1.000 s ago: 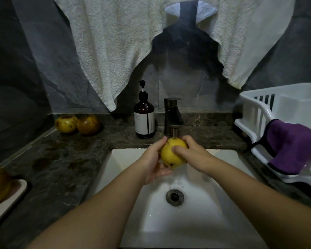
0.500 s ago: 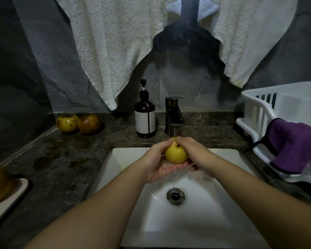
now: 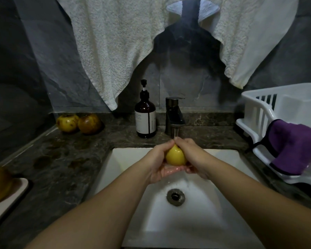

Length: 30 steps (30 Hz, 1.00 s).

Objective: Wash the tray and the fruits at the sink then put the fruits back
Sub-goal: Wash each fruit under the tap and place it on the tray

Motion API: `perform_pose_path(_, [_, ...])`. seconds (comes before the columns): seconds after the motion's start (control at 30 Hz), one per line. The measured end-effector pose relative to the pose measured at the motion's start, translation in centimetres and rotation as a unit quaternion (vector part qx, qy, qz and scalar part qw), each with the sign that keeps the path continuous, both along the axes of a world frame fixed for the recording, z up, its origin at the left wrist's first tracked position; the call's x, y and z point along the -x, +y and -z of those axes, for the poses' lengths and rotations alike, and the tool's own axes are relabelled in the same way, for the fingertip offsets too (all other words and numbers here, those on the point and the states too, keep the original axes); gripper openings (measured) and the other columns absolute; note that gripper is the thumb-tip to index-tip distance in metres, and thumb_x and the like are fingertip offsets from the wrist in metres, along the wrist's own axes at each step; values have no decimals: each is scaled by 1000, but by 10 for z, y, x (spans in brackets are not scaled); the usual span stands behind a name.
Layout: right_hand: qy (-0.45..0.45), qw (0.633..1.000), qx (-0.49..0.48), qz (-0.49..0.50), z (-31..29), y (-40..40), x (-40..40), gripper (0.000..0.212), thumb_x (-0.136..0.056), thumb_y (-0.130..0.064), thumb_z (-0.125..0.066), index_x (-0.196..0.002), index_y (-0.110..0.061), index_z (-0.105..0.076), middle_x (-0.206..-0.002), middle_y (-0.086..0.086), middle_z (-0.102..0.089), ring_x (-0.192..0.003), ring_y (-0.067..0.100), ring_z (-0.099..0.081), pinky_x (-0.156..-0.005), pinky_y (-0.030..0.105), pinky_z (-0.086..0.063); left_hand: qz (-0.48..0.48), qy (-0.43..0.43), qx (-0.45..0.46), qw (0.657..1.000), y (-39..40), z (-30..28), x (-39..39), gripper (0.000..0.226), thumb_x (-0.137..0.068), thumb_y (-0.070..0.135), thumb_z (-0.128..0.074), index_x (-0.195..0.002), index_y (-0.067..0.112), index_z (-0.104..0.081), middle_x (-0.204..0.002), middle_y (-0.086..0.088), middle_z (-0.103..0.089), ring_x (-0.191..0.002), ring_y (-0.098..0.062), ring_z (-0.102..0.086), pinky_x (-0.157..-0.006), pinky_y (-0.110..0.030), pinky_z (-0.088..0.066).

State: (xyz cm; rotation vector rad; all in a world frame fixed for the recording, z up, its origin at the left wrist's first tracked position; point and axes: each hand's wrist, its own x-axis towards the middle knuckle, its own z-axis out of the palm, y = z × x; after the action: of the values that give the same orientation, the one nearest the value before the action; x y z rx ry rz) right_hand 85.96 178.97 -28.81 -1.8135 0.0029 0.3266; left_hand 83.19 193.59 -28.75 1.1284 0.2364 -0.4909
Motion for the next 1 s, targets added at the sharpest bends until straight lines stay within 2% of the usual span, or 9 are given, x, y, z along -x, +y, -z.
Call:
perform_pose_path(0.13, [-2, 999, -35, -20, 1, 2, -1, 36, -96, -59, -56, -125, -38, -49, -107, 13, -67, -62, 16, -61, -48, 24, -42, -20, -3, 13, 1000, 3, -1, 0, 39, -97, 42, -69, -112, 6, -67, -90, -26, -77, -81, -40, -78, -61, -38, -66])
perform_pose_path(0.23, [0, 998, -46, -34, 2, -1, -1, 33, -102, -51, -51, -130, -34, -51, -103, 11, -66, -58, 13, -60, -49, 26, -42, -30, 5, 5, 1000, 5, -2, 0, 41, -97, 43, -69, -115, 7, -64, -86, -24, -77, -78, -38, -78, -53, -35, -63])
perform_pose_path(0.33, [2, 1000, -25, -5, 2, 1, 0, 38, -100, -60, -44, -128, -34, -50, -101, 10, -65, -62, 17, -60, -49, 24, -42, -28, 10, 28, 999, 0, -2, 2, 38, -98, 41, -69, -114, 7, -65, -89, -25, -77, -85, -42, -78, -54, -37, -63])
perform_pose_path(0.4, [-16, 1000, -9, -2, 1, 4, 0, 43, -96, -65, -49, -127, -34, -48, -106, 12, -66, -67, 19, -60, -49, 24, -40, -29, 2, 31, 999, -1, -3, 2, 37, -97, 40, -70, -114, 7, -67, -88, -25, -77, -85, -41, -78, -57, -37, -64])
perform_pose_path(0.6, [-2, 995, -69, -74, 1, -3, 1, 33, -104, -45, -51, -136, -36, -49, -111, 13, -68, -71, 21, -65, -58, 32, -45, -35, 1, 28, 999, 8, -3, 1, 38, -99, 40, -67, -115, 6, -64, -88, -24, -77, -84, -42, -78, -64, -42, -66])
perform_pose_path(0.7, [8, 994, -77, -70, 1, -7, 1, 29, -105, -51, -44, -131, -40, -51, -109, 10, -68, -67, 15, -65, -53, 27, -47, -27, 1, 50, 998, 5, -6, 4, 33, -99, 35, -67, -117, 7, -63, -91, -26, -77, -85, -44, -77, -59, -42, -66])
perform_pose_path(0.8, [-2, 998, -46, -33, 2, 1, 1, 37, -98, -67, -44, -127, -45, -48, -108, 6, -68, -76, 17, -67, -56, 28, -49, -38, -26, 14, 999, 0, -3, 4, 36, -98, 32, -69, -126, 10, -65, -108, -23, -75, -88, -39, -78, -61, -39, -66])
perform_pose_path(0.9, [26, 999, -37, -11, 2, 4, 0, 49, -90, -76, -49, -127, -44, -49, -114, 5, -69, -91, 21, -71, -64, 32, -56, -84, -80, -31, 993, -1, 1, 1, 49, -94, 28, -76, -136, 14, -56, -122, -18, -66, -94, -36, -77, -67, -37, -65])
perform_pose_path(1.0, [52, 999, -2, -11, 0, -5, -2, 56, -86, -82, -48, -120, -37, -51, -105, 10, -74, -80, 21, -71, -59, 31, -56, -86, -145, -150, 974, -1, 5, -1, 70, -86, 29, -85, -141, 25, -41, -125, -8, -61, -102, -30, -73, -74, -38, -65])
